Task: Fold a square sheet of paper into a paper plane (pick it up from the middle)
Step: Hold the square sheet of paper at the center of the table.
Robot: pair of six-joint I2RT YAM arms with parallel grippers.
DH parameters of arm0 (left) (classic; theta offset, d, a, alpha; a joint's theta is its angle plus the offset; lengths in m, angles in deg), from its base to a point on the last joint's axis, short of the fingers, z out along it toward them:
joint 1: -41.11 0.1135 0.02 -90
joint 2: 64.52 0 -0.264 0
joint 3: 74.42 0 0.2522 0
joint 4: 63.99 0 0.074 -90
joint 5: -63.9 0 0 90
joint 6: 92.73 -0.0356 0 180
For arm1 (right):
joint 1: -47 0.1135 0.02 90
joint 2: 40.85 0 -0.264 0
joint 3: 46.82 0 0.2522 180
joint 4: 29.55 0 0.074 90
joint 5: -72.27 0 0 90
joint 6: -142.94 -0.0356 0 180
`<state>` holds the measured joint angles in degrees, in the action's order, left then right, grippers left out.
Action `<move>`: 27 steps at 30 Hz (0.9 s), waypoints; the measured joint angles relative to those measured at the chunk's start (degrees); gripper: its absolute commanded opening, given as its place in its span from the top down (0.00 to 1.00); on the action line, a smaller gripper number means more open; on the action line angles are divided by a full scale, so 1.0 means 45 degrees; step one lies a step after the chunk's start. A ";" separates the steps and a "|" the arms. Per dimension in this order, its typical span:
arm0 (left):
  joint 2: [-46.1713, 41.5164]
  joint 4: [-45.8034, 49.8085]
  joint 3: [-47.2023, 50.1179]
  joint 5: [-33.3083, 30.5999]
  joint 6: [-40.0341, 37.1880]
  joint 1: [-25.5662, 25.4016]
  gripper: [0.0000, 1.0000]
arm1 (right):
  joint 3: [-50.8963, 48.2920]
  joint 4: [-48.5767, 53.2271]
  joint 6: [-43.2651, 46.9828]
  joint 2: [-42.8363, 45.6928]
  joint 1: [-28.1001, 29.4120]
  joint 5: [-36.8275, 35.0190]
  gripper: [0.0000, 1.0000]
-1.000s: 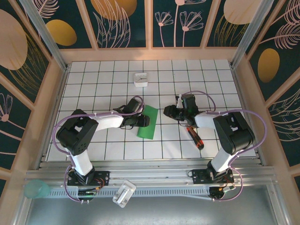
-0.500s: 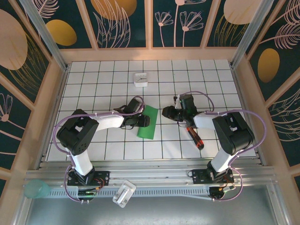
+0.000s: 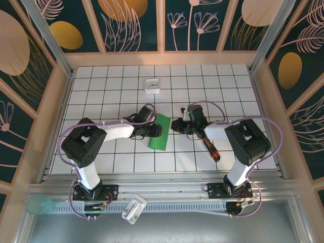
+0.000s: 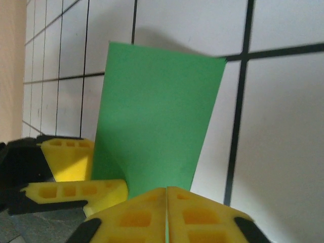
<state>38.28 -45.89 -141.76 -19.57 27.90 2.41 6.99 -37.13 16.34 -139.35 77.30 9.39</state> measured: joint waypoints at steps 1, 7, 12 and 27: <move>0.0000 0.0000 0.0000 -0.0005 0.0000 0.0000 0.49 | 0.0019 -0.0073 -0.0073 -0.0151 0.0112 0.0044 0.99; 0.0000 0.0000 0.0000 -0.0044 0.0000 0.0000 0.49 | 0.0296 -0.0282 -0.0330 -0.0869 0.0646 0.0262 1.00; 0.0000 0.0000 0.0000 -0.0053 -0.0005 0.0000 0.48 | 0.0568 -0.0272 -0.0325 -0.1166 0.0840 0.0321 1.00; -0.0005 0.0063 -0.0063 -0.0189 0.0000 -0.0073 0.44 | 0.1501 0.1336 -0.0340 -0.1545 0.1107 -0.0772 1.00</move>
<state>38.26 -45.61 -142.04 -20.43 27.90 2.08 13.75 -31.12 14.81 -146.30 82.29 5.91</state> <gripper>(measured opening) 0.546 0.042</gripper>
